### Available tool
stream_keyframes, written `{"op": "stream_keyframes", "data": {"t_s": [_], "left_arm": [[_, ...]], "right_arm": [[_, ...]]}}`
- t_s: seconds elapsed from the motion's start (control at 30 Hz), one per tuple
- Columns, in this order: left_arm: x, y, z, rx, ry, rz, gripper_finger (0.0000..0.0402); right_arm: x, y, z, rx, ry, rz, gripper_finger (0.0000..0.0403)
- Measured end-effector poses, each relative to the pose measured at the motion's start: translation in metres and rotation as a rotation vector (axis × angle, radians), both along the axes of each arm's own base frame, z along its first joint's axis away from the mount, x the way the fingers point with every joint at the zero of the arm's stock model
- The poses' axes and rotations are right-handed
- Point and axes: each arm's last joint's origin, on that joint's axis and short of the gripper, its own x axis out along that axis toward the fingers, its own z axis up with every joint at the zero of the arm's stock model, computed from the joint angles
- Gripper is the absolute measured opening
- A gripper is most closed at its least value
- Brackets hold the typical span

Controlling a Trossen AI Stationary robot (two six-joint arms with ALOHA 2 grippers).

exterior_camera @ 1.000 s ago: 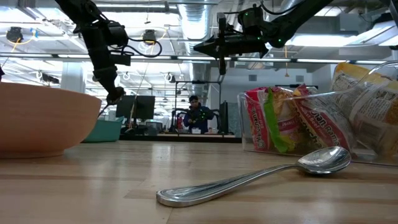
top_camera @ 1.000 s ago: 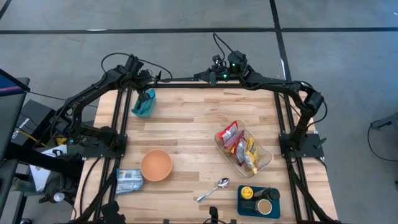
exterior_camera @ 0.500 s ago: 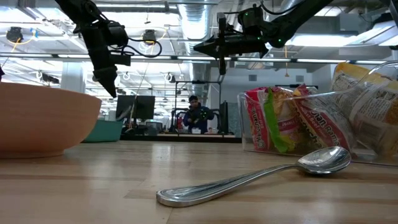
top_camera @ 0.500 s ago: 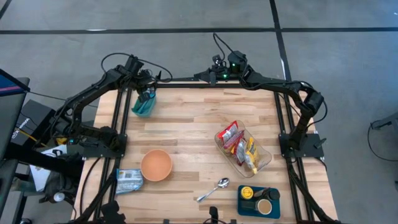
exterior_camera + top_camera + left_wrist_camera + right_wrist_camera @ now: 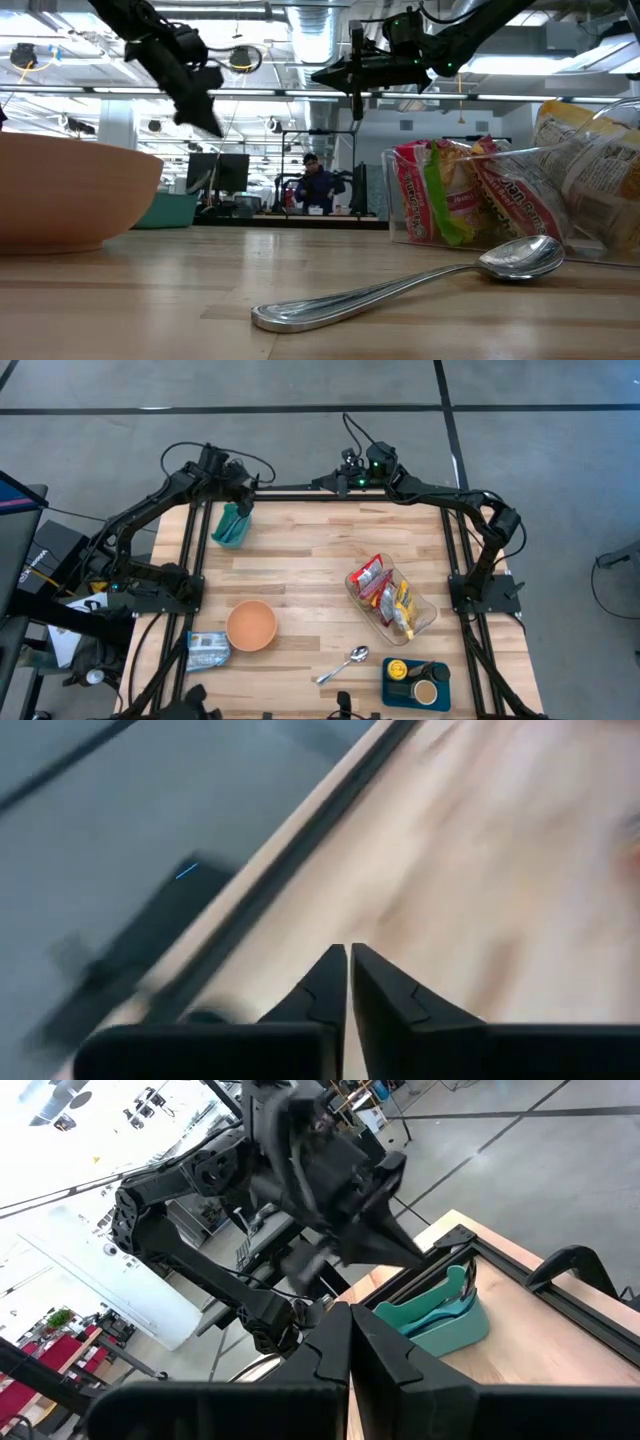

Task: Pick & Place Food Item
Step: Put the blue noodle pack into the transparent bin

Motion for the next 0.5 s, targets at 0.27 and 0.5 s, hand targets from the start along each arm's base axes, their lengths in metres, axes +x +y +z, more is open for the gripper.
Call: {"op": "stream_keyframes", "data": {"t_s": [0.27,0.5], "left_arm": [[0.022,-0.001,0.025,-0.137,-0.459,-0.183,0.0002],[0.039,-0.009,0.034,-0.099,-0.535,-0.260,0.0001]], "right_arm": [[0.000,0.000,0.000,0.000,0.000,0.000,0.0000],[0.000,0.000,0.000,0.000,0.000,0.000,0.0000]]}}
